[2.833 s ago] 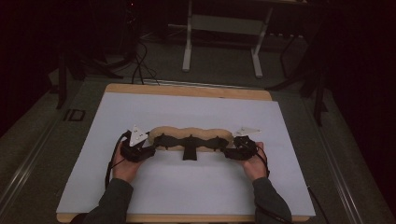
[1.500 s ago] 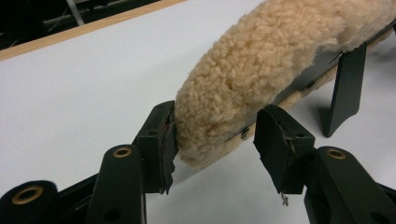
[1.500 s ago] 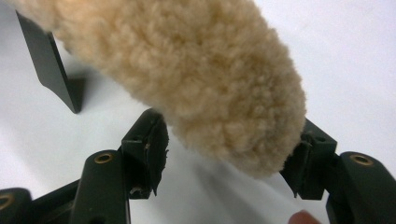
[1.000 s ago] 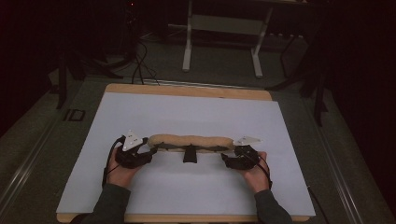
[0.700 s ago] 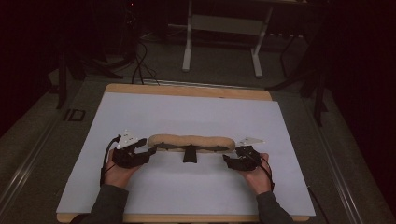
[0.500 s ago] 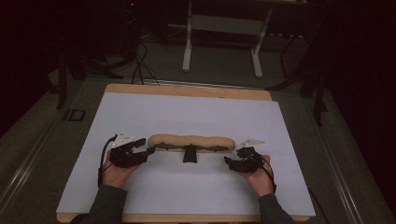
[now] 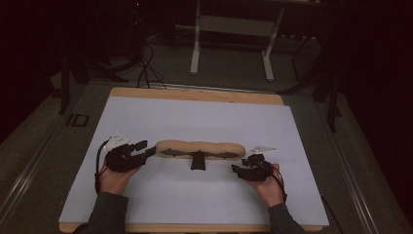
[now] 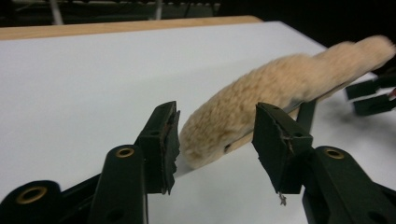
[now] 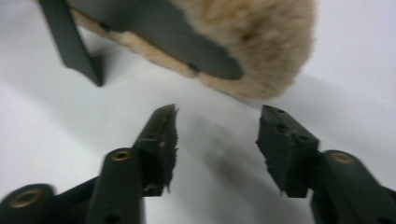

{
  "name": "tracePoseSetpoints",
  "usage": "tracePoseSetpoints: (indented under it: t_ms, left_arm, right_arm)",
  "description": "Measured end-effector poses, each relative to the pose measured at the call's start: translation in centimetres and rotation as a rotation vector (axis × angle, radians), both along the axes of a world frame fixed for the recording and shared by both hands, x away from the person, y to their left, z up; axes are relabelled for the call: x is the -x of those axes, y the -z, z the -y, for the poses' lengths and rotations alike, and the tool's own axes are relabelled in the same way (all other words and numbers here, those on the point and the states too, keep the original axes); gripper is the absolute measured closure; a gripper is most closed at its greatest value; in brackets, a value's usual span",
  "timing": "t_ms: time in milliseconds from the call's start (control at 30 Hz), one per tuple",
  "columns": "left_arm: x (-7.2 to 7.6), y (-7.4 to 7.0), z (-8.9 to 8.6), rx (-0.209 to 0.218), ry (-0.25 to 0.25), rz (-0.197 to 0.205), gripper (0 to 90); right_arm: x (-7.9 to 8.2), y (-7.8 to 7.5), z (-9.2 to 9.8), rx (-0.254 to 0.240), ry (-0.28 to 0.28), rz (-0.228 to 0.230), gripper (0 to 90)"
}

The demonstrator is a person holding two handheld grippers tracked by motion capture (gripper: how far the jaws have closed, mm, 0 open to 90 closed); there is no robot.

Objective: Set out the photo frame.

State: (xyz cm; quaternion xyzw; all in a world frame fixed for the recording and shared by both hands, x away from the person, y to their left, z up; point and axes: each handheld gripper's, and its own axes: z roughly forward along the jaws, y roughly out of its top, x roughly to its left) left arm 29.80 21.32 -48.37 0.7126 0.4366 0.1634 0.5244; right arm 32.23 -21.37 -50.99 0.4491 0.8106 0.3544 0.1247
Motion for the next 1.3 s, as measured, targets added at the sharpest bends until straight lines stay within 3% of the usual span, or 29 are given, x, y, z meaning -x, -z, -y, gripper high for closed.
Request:
tracePoseSetpoints:
  t_ms: [100,267,400,500,667,1000,1300]
  left_arm:
    - [0.0,-0.3,0.0,0.009,0.002,0.007,52.7]
    - [-0.2,-0.2,0.1,-0.063,-0.036,0.012,58.1]
    - [-0.6,-0.1,0.3,-0.091,-0.071,0.012,64.1]
    - [-1.2,0.1,0.4,-0.103,-0.069,0.016,71.0]
    - [-1.7,0.4,0.9,-0.15,-0.093,0.033,89.8]
    - [-2.2,1.1,2.4,-0.193,-0.065,0.06,90.0]
    - [-2.2,1.2,2.3,-0.187,-0.062,0.055,90.0]
  right_arm:
    - [0.2,0.0,-0.3,-0.002,-0.026,0.001,55.8]
    - [0.7,-0.3,-1.1,-0.008,-0.04,0.039,69.2]
    - [1.1,-0.4,-1.6,-0.009,-0.056,0.081,83.3]
    - [1.3,-0.6,-1.9,0.004,-0.047,0.119,89.6]
    - [1.3,-0.9,-1.9,0.0,-0.033,0.16,90.0]
    - [0.9,-0.7,-2.5,0.011,-0.013,0.177,90.0]
    - [0.3,-0.4,-3.1,0.009,0.005,0.163,89.9]
